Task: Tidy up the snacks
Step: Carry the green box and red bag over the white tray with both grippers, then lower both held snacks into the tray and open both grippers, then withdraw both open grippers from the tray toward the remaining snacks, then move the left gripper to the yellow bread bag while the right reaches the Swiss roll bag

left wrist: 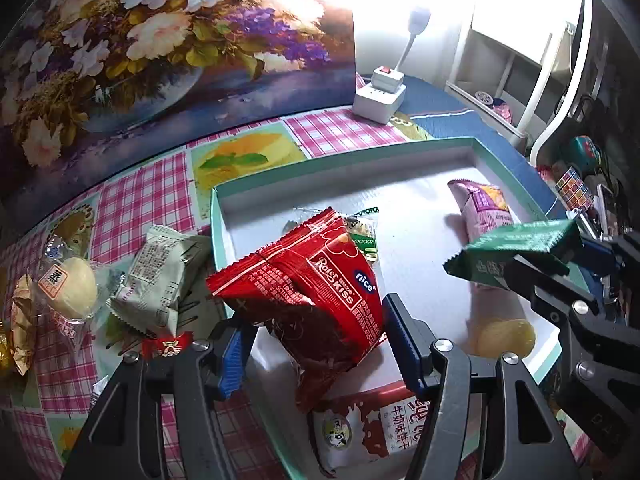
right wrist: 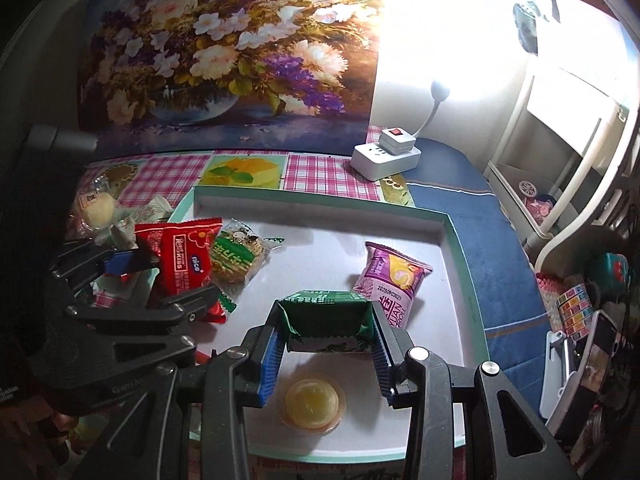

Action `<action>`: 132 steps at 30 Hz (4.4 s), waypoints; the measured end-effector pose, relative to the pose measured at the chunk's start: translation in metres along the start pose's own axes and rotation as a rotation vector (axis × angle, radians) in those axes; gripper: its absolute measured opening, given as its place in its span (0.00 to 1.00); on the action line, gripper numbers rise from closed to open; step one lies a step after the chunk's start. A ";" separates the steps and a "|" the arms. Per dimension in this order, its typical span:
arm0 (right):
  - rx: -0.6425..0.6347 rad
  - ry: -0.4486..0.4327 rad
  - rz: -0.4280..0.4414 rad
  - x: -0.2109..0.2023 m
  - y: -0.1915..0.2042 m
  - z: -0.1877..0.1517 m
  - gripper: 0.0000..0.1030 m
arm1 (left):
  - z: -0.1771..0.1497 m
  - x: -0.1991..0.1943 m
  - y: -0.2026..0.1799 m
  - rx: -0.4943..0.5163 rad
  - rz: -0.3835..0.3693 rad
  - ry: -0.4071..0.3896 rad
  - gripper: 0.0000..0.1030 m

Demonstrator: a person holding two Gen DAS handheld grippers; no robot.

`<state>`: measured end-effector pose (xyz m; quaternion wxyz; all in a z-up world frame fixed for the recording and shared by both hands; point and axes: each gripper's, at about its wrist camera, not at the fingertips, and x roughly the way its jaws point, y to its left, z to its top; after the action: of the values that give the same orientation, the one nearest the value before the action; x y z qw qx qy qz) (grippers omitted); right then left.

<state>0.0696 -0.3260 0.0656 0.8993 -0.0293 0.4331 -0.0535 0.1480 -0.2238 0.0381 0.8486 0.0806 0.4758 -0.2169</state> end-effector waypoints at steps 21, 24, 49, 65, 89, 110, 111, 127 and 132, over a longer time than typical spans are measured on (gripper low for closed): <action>-0.029 0.056 0.018 0.047 0.002 0.049 0.42 | 0.000 0.006 0.004 -0.015 -0.010 0.007 0.63; -0.020 0.047 0.019 0.050 0.002 0.054 0.42 | 0.001 0.007 0.005 -0.019 -0.009 0.006 0.63; 0.041 -0.010 0.033 0.022 -0.014 0.030 0.57 | 0.006 -0.001 0.010 -0.048 -0.039 -0.031 0.79; 0.106 0.015 0.073 0.014 -0.019 0.004 0.60 | -0.007 -0.047 0.043 -0.123 0.003 -0.141 0.95; -0.007 0.090 0.173 0.022 0.059 0.008 0.74 | -0.068 -0.086 0.185 -0.451 0.230 -0.162 0.95; -0.200 0.117 0.303 0.024 0.189 0.065 0.74 | -0.075 -0.108 0.279 -0.562 0.290 -0.163 0.95; -0.202 0.120 0.312 0.026 0.196 0.071 0.74 | -0.073 -0.109 0.283 -0.562 0.291 -0.158 0.95; -0.181 0.157 0.361 0.052 0.282 0.139 0.74 | -0.074 -0.103 0.361 -0.667 0.271 -0.149 0.95; -0.252 0.170 0.386 0.053 0.321 0.141 0.75 | -0.093 -0.105 0.384 -0.736 0.275 -0.133 0.95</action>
<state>0.2353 -0.0125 0.0802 0.8423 -0.0535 0.5081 0.1716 0.1994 0.1815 0.0504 0.8709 -0.1802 0.4503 0.0790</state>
